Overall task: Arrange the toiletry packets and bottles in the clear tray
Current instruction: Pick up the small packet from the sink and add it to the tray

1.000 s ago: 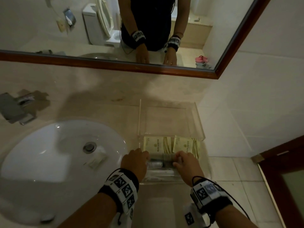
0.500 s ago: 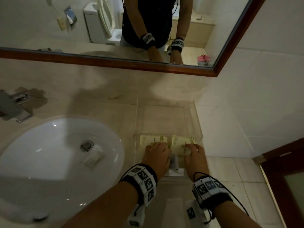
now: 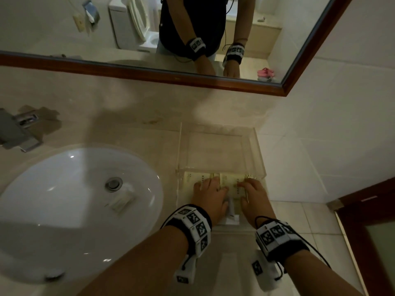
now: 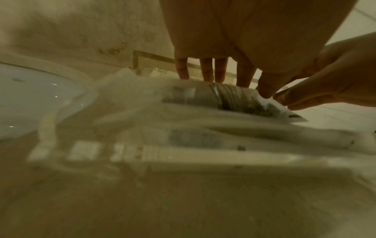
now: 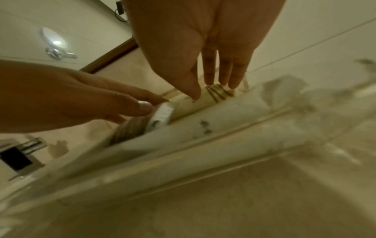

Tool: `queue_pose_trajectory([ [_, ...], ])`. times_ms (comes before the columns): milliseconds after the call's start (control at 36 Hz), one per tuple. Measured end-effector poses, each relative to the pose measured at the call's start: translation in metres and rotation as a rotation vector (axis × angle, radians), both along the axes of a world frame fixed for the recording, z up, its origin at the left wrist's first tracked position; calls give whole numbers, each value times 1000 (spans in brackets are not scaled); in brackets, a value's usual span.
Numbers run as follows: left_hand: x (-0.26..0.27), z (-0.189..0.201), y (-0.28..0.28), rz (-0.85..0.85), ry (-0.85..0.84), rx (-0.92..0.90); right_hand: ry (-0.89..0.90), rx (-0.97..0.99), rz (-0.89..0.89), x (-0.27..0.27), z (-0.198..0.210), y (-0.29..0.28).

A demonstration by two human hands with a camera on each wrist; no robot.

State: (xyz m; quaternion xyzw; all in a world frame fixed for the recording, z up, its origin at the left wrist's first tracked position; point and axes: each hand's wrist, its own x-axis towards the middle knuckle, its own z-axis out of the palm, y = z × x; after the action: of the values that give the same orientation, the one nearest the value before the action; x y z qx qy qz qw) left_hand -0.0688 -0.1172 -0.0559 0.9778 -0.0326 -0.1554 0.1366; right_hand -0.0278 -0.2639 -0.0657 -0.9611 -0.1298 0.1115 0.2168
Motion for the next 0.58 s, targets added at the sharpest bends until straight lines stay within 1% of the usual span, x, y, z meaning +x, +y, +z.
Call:
queue_pose_trajectory([
  [111,-4,13,11,12,-27,-71,-95,58,-35,-8,13,15],
  [194,-10,22,32,35,-48,-106,-98,111,-1,-15,27,37],
  [278,-22,27,64,87,-14,-125,23,57,28,-21,38,70],
  [333,-34,29,91,176,25,-150,136,-2,70,-26,45,97],
  [417,-57,23,137,310,117,-157,229,-50,180,-34,54,141],
  [472,-75,14,169,360,224,-116,293,-114,249,-39,57,171],
  [583,-102,-1,225,422,450,-31,409,-217,287,-48,59,226],
])
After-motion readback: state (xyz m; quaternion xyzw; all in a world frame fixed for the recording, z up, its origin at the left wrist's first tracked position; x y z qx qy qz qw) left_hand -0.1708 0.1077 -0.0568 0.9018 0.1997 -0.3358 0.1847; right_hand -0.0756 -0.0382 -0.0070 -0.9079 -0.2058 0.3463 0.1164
